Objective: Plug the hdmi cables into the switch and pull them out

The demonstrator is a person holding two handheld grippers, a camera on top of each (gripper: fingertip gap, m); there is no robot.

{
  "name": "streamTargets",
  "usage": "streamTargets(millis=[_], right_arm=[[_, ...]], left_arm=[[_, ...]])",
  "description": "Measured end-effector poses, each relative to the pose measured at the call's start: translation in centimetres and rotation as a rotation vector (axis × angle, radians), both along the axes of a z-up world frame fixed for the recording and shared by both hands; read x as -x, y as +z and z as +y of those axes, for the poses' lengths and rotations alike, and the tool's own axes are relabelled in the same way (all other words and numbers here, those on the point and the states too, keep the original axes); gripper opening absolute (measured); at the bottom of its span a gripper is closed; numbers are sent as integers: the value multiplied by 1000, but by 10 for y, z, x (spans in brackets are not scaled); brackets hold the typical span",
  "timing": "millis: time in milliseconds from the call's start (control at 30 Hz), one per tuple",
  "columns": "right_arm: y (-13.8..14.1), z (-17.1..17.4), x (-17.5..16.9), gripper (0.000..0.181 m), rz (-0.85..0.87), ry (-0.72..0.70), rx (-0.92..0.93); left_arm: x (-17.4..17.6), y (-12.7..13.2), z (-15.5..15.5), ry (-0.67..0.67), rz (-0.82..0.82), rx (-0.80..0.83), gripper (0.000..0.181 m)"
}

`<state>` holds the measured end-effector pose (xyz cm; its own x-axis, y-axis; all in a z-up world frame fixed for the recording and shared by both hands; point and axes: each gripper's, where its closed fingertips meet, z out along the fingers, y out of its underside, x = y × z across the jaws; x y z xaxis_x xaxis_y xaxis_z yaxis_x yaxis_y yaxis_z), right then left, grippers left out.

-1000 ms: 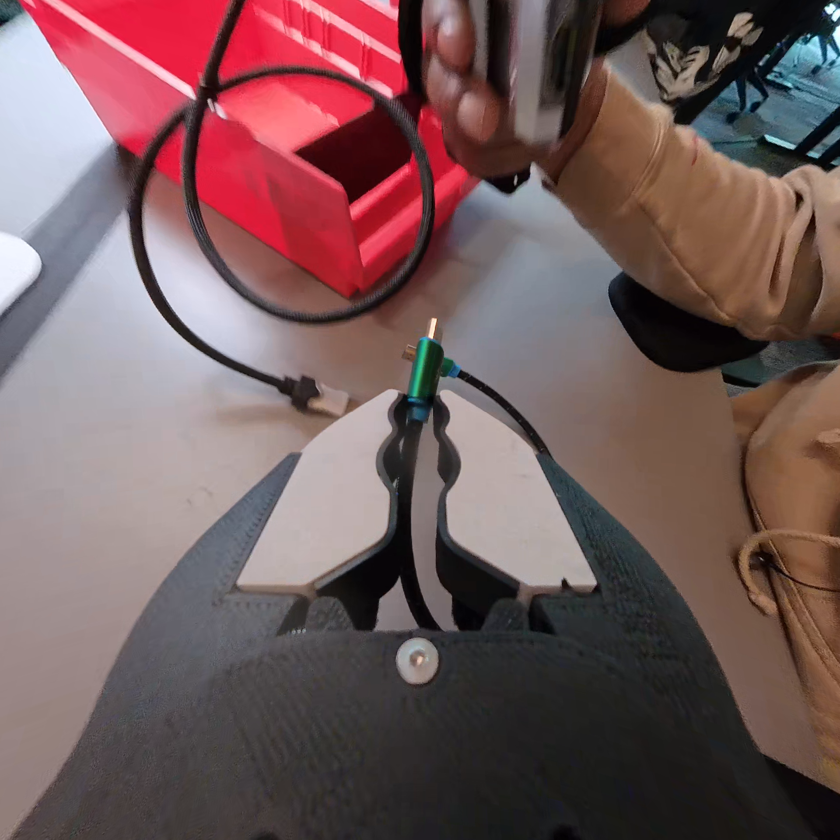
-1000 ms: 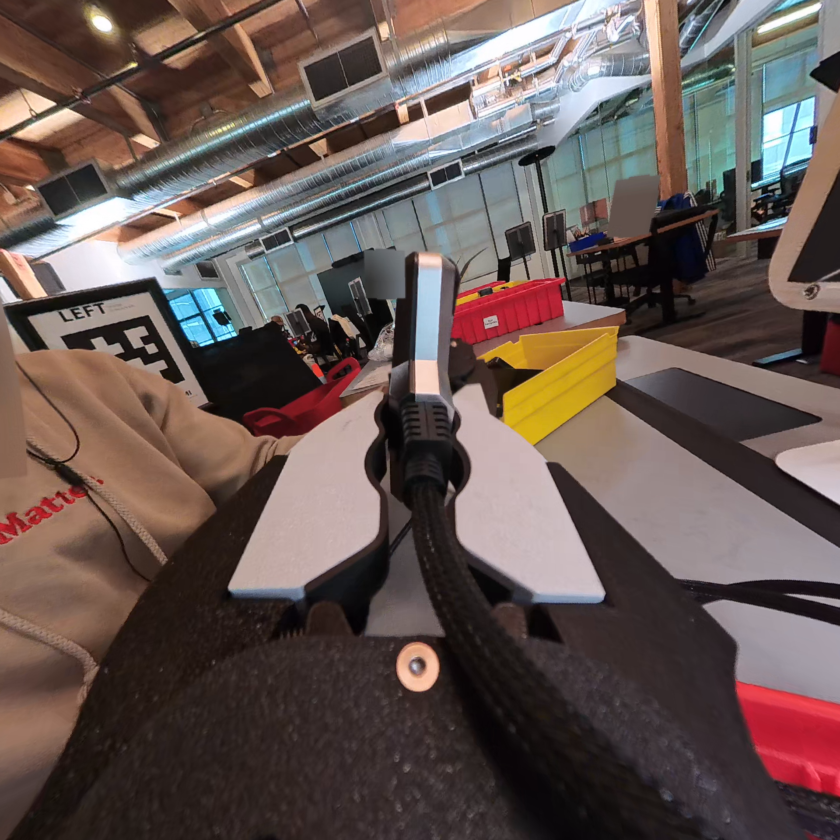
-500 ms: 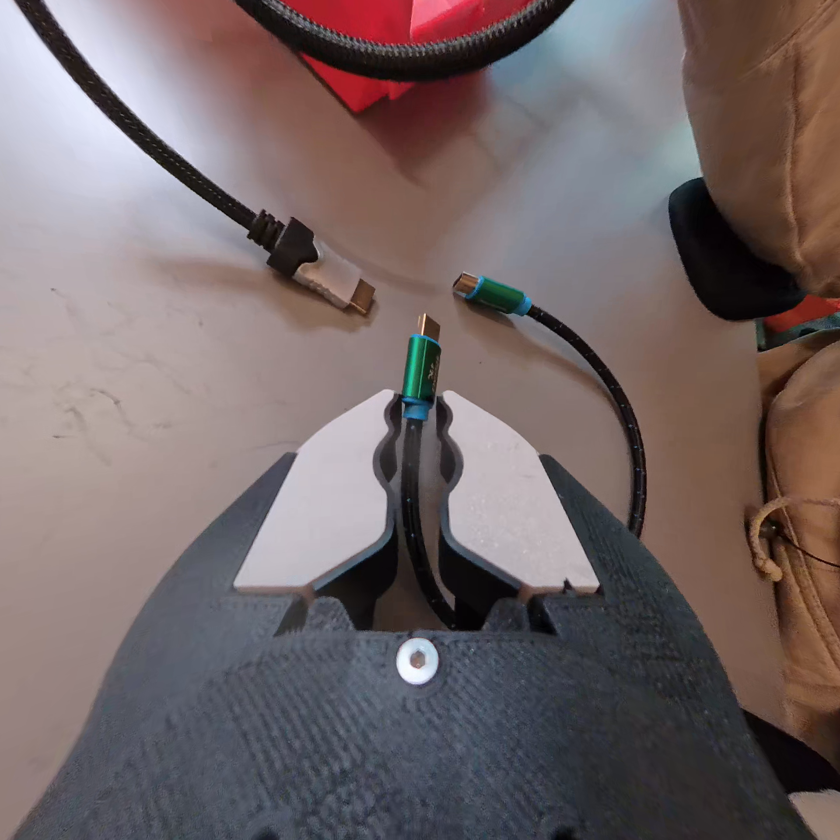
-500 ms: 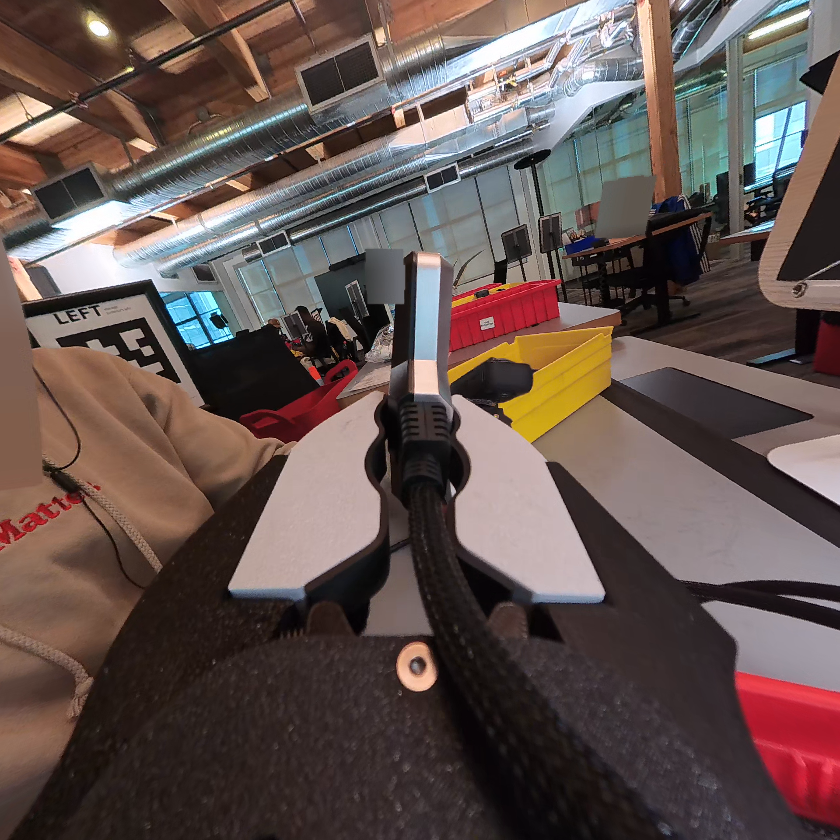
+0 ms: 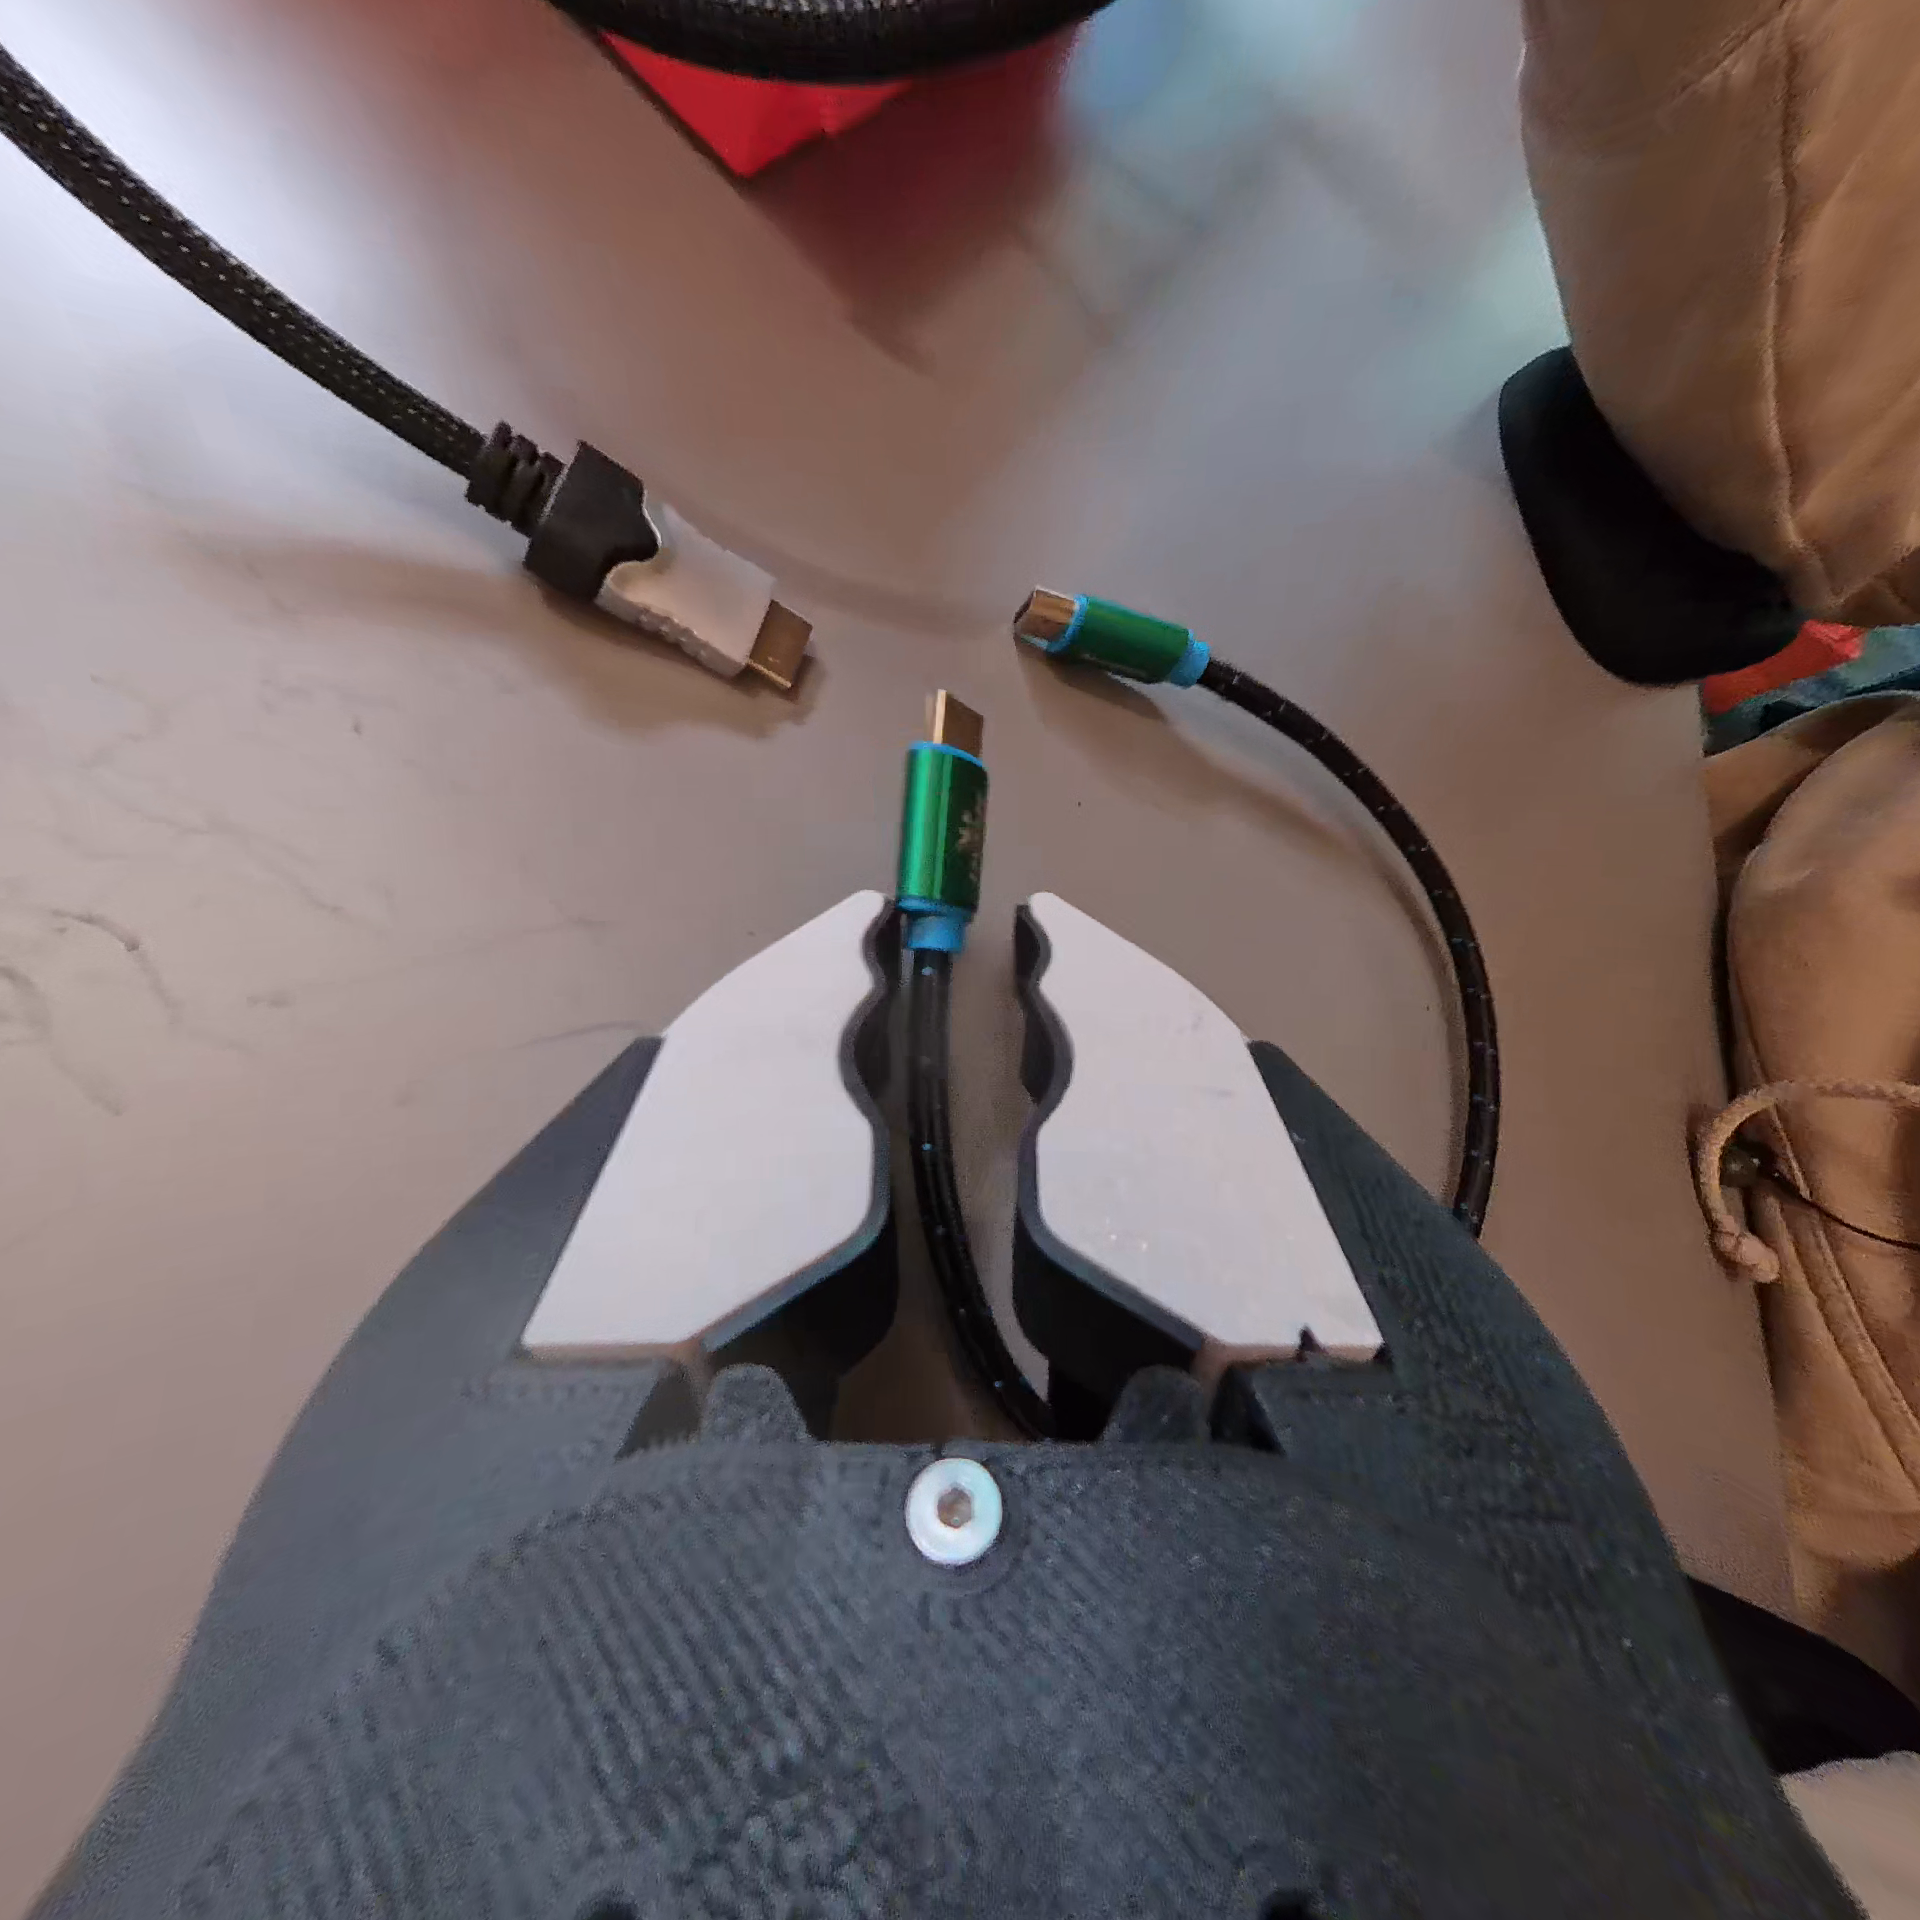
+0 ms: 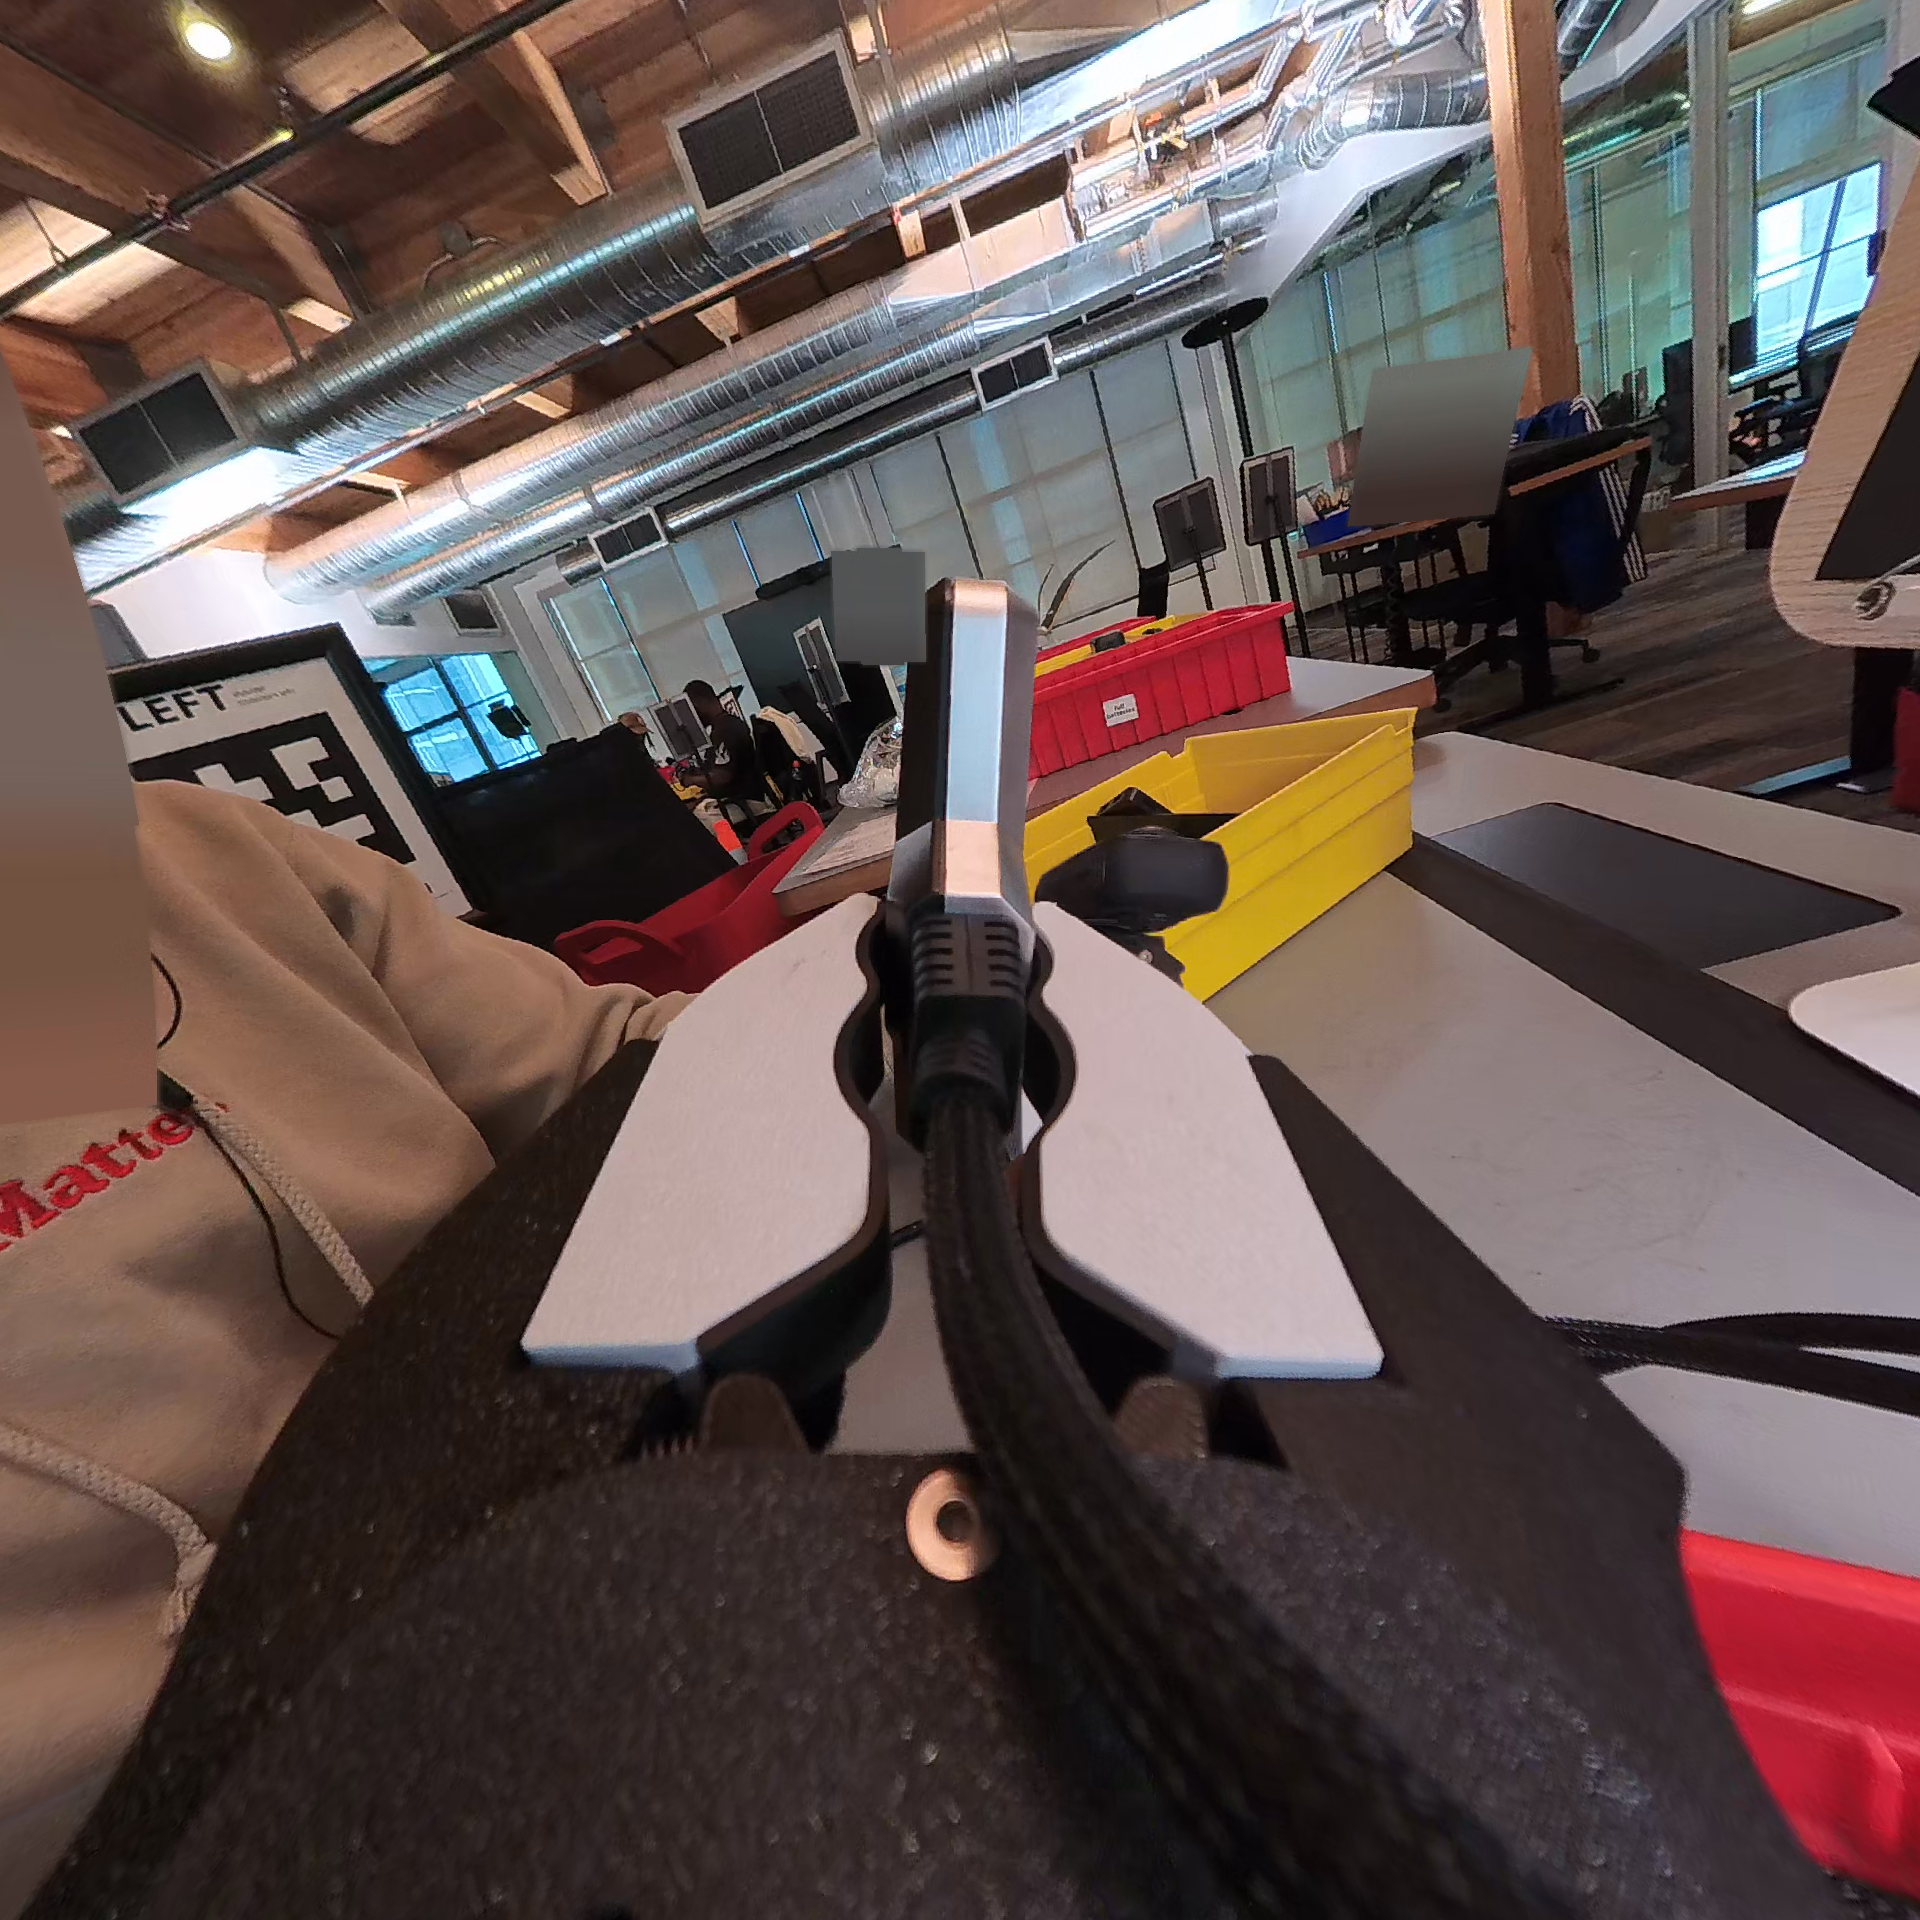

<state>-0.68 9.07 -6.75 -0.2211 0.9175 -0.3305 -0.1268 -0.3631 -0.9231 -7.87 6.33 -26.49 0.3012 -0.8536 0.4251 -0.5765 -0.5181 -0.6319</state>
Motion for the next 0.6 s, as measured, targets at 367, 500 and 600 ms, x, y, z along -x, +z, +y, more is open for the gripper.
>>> streamTargets(millis=[367, 500, 600], right_arm=[[-27, 12, 9, 22, -153, -38, 58], [-32, 5, 15, 22, -166, 2, 62], [-32, -5, 18, 22, -160, 59, 59]], left_arm=[[-10, 84, 12, 104, -180, -151, 10], [-15, 107, -3, 63, -127, -231, 10], [-18, 115, -12, 32, -106, -257, 10]])
